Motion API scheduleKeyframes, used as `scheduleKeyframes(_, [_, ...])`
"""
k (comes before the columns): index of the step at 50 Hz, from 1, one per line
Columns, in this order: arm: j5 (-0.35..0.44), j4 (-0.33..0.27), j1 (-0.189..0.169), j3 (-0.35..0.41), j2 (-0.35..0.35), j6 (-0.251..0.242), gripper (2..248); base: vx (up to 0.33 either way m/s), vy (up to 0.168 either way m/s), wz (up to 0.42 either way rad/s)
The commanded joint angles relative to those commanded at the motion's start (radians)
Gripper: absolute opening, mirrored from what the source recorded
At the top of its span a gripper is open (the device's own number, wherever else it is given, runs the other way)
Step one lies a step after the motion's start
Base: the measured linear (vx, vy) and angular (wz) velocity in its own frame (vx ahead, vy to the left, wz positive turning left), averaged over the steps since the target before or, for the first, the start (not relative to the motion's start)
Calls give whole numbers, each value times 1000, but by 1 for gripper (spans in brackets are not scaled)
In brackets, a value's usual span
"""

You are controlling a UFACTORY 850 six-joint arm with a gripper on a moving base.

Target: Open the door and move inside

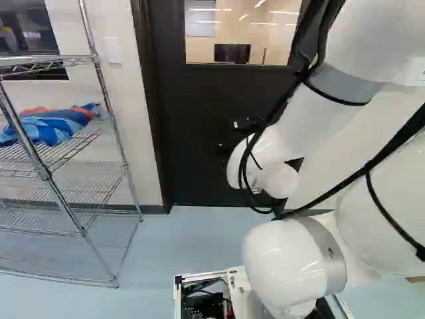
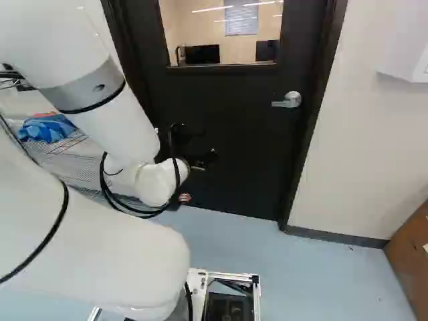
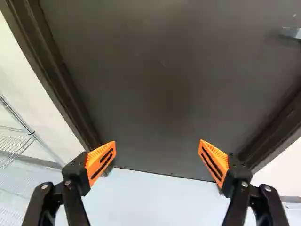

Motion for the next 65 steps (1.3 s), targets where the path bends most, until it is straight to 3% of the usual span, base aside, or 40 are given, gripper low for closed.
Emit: scheduleKeyframes(65, [0, 0, 0, 0, 0, 0, 247, 0, -5, -28])
